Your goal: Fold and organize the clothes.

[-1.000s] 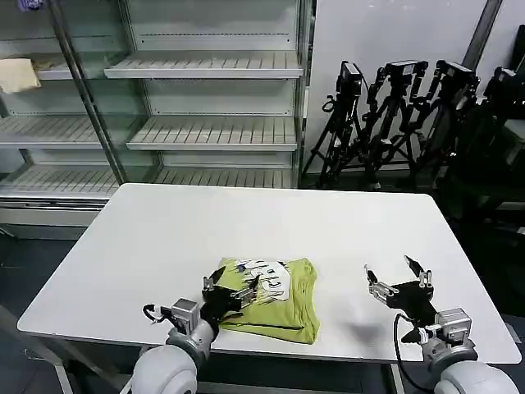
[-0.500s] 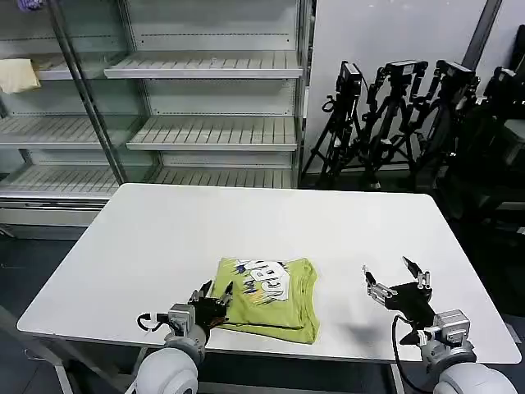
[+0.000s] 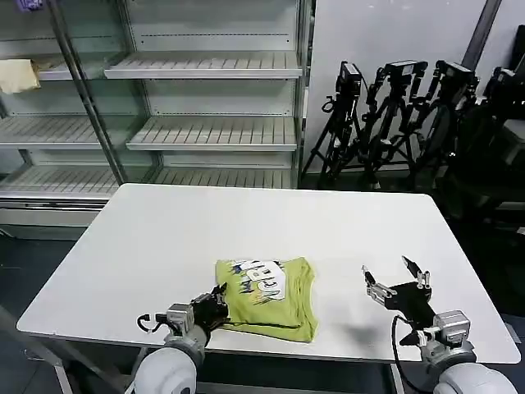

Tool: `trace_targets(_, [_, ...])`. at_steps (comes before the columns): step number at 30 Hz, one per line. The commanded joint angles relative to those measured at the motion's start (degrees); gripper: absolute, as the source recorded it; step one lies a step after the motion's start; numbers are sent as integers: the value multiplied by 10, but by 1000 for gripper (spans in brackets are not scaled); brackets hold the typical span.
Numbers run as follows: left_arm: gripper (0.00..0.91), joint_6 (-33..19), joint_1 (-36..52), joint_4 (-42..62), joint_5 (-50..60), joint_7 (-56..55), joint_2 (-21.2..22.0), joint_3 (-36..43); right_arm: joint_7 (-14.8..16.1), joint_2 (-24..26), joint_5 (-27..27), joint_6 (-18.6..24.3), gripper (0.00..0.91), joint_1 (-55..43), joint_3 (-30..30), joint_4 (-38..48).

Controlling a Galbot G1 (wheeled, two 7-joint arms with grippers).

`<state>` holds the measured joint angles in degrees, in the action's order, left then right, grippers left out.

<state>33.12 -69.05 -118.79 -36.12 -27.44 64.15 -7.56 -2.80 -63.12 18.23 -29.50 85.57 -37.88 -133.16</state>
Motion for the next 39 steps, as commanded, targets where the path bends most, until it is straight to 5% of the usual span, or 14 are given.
trace_targets(1, [10,1,-13,-25,105,95,-66,-125,1,2,5,1,907,9,-12,-5])
trace_targets(9, [10,0,-86,-3,153,248,-187,-382,3,2,7,5,907,7,-14,-3])
trace_targets(16, [10,0,-81,-33,164,275,-233,-436,2,-1,8,6,907,1,-10,2])
trace_targets(21, [10,0,-60,-135,172,278,-193,-342,2,4,8,4,907,2,-9,0])
trace_targets(29, [10,-1,-46,-214,175,213,-104,-25,2,8,7,4,907,9,-14,0])
trace_targets(34, [10,-4,-41,-190,246,203,5,112,2,7,4,2,907,2,-7,1])
trace_targets(39, [10,-64,-38,-73,428,215,93,233,1,12,5,1,907,-8,-6,1])
